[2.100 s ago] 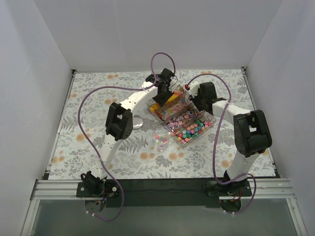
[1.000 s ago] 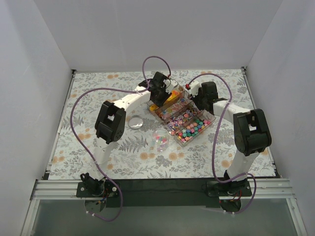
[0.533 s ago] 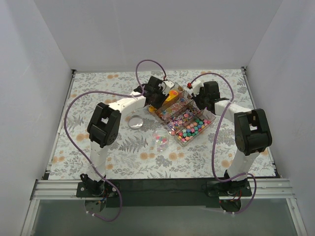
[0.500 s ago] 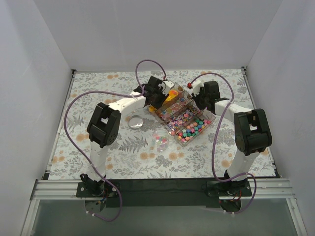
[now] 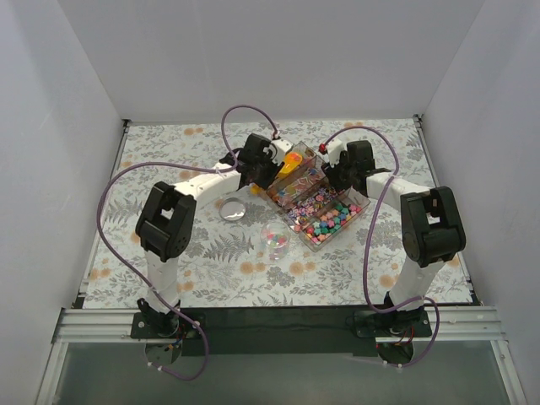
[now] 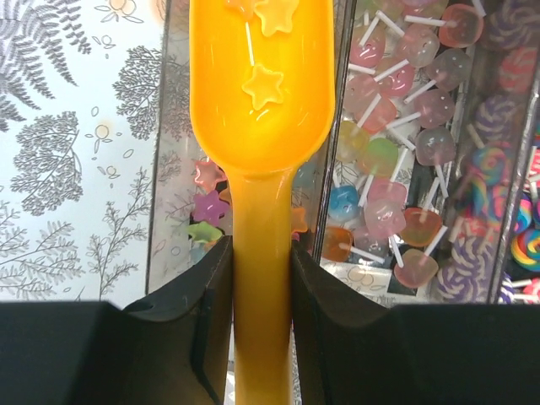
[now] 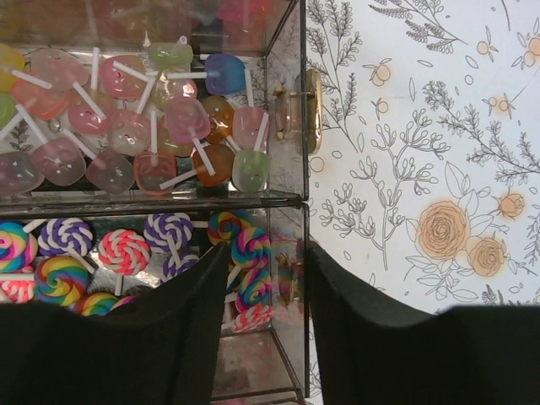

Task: Pack the candies
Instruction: Scoop the fake candies from the storage box.

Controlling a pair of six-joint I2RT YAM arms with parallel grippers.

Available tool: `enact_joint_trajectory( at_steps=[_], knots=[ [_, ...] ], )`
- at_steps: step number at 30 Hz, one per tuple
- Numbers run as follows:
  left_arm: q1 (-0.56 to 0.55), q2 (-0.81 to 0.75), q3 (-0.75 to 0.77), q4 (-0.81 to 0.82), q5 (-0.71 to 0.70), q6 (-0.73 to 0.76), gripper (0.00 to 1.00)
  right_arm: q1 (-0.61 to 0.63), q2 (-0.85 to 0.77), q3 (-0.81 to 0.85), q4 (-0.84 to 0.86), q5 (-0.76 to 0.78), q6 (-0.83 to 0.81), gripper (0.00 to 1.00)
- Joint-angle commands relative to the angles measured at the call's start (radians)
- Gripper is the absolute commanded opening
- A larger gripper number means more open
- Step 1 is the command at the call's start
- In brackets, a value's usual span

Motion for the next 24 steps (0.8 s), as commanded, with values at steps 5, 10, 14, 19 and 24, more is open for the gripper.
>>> enact_joint_trajectory(
  at_steps=[5,10,14,19,24],
  knots=[
    [0.007,-0.151,-0.032,0.063,0.09,-0.006,0.0,-0.011,-0.096,0.005,-0.013,0.046,0.016,0.57],
    [0.013,-0.23,-0.078,0.058,0.106,0.006,0.0,-0.011,-0.168,-0.028,-0.022,0.055,0.045,0.63],
    [0.014,-0.312,-0.139,0.039,0.113,0.033,0.0,-0.009,-0.249,-0.041,-0.059,0.057,0.074,0.65],
    [0.019,-0.441,-0.24,-0.02,0.133,0.099,0.0,-0.005,-0.338,-0.058,-0.116,0.052,0.158,0.66],
    [0.019,-0.595,-0.311,-0.118,0.164,0.141,0.0,0.032,-0.461,-0.104,-0.16,0.089,0.223,0.68]
  ],
)
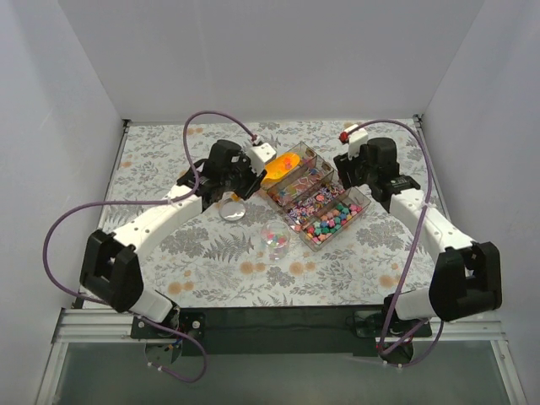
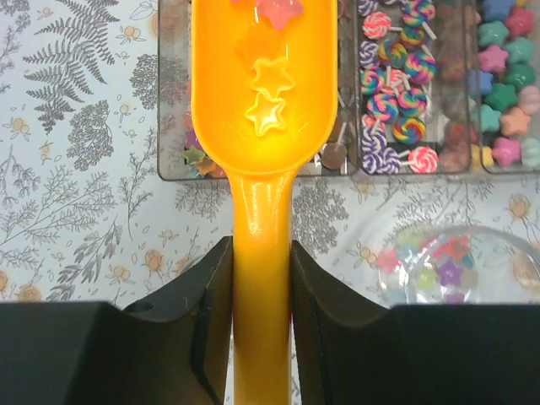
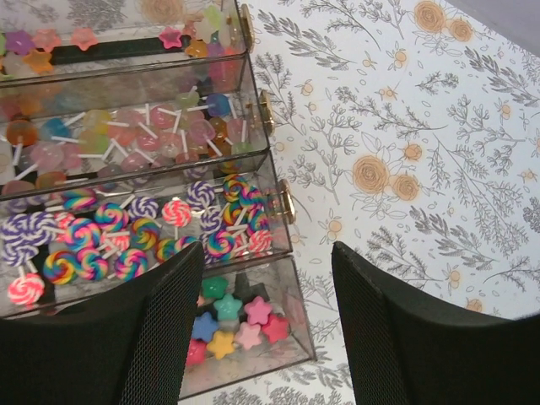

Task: Pack the candies
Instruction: Scoop the fake candies from the storage box, then place the fake candies in the packing bottle.

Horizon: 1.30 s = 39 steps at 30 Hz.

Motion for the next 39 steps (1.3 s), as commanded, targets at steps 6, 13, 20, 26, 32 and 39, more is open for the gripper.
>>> enact_joint_trajectory(
  at_steps=[6,13,20,26,32,39],
  knots=[
    [0.007,-0.279,-0.113,-0.203,0.061,0.146,0.0,0.078,-0.2,-0.088,-0.074,0.022,0.163,0.69],
    [0.007,-0.385,-0.122,-0.418,0.084,0.25,0.0,0.133,-0.332,-0.182,-0.079,-0.016,0.228,0.69],
    [-0.002,-0.405,-0.087,-0.588,0.096,0.278,0.0,0.158,-0.389,-0.24,-0.085,-0.007,0.229,0.69],
    [-0.042,-0.41,-0.054,-0.693,0.025,0.299,0.0,0.166,-0.415,-0.265,-0.076,0.019,0.221,0.69],
    [-0.123,-0.399,-0.035,-0.733,-0.071,0.299,0.0,0.167,-0.423,-0.285,-0.065,0.025,0.221,0.69],
    [-0.201,-0.35,0.036,-0.776,-0.169,0.302,0.0,0.167,-0.435,-0.3,-0.06,0.034,0.218,0.69]
  ],
)
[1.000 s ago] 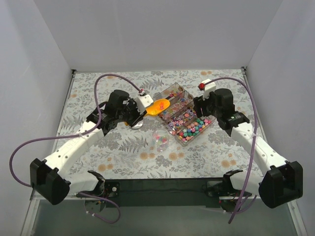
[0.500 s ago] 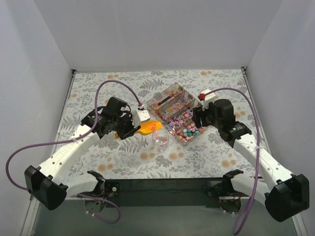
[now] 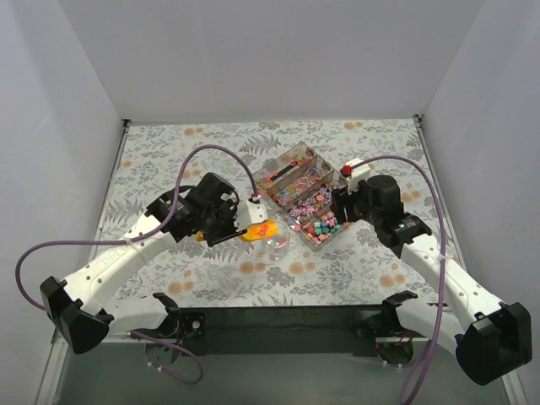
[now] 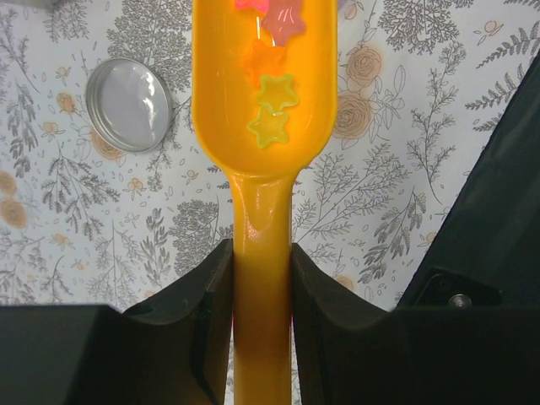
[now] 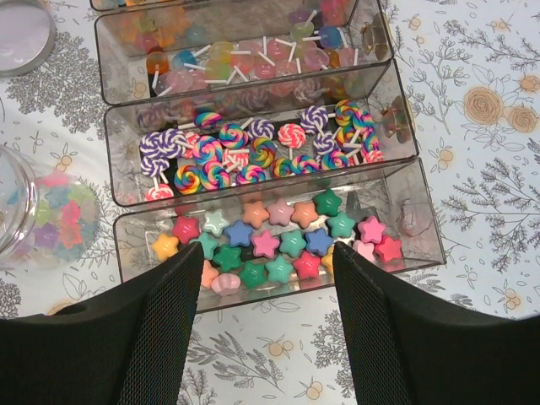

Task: Pack the candies
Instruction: Place the fake candies in the packing bottle.

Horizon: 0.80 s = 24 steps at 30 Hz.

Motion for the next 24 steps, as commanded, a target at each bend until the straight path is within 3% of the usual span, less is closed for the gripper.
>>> enact_joint_trajectory(
  at_steps=[1,24],
  knots=[
    [-0.033,0.017,0.074,-0.035,-0.079,0.015,0.0,0.005,-0.029,-0.01,0.035,0.02,0.006,0.69],
    [-0.216,0.147,0.174,-0.139,-0.365,-0.012,0.0,0.005,-0.038,-0.03,0.044,0.02,0.004,0.7]
  ],
)
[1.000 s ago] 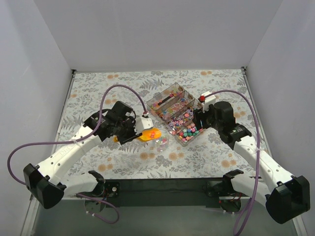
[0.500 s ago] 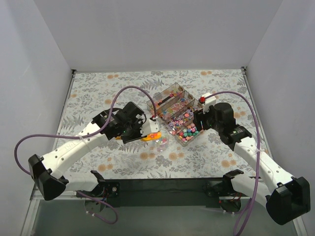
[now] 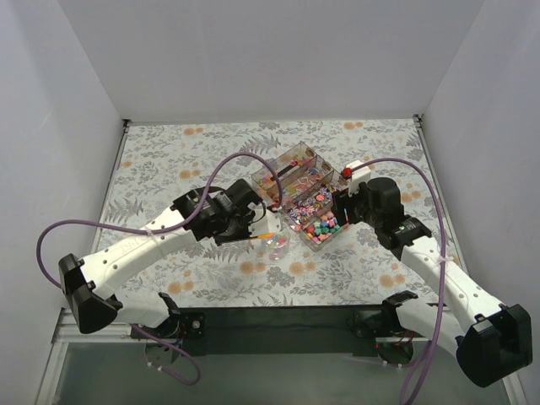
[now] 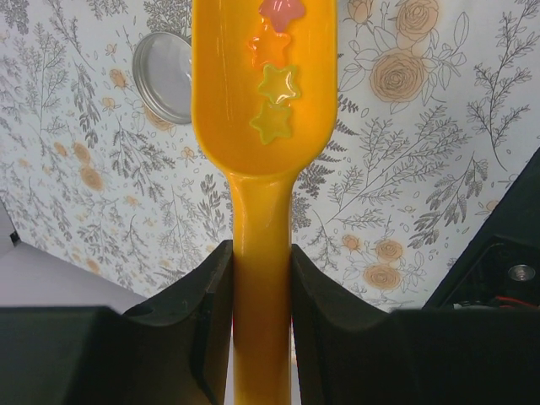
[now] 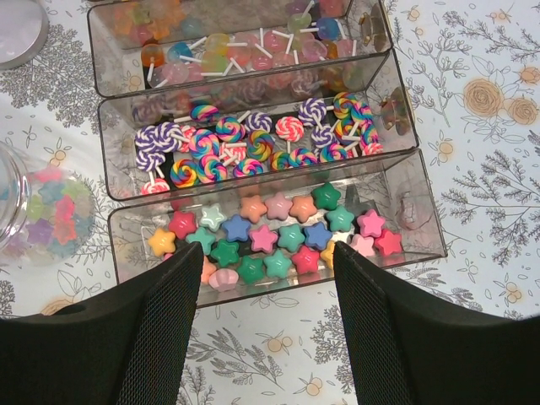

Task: Pack the candies
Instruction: Place the fake candies in the packing bottle.

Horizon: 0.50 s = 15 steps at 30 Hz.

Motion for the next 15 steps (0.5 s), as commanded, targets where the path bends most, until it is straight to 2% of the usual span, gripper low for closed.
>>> enact_joint_trajectory(
  at_steps=[1,15],
  knots=[
    [-0.028,0.012,0.04,-0.038,-0.074,-0.004,0.0,0.005,-0.023,-0.005,0.038,0.009,0.004,0.7],
    [-0.125,0.067,0.088,-0.082,-0.17,-0.007,0.0,0.005,-0.027,-0.011,0.044,0.009,0.004,0.7]
  ],
)
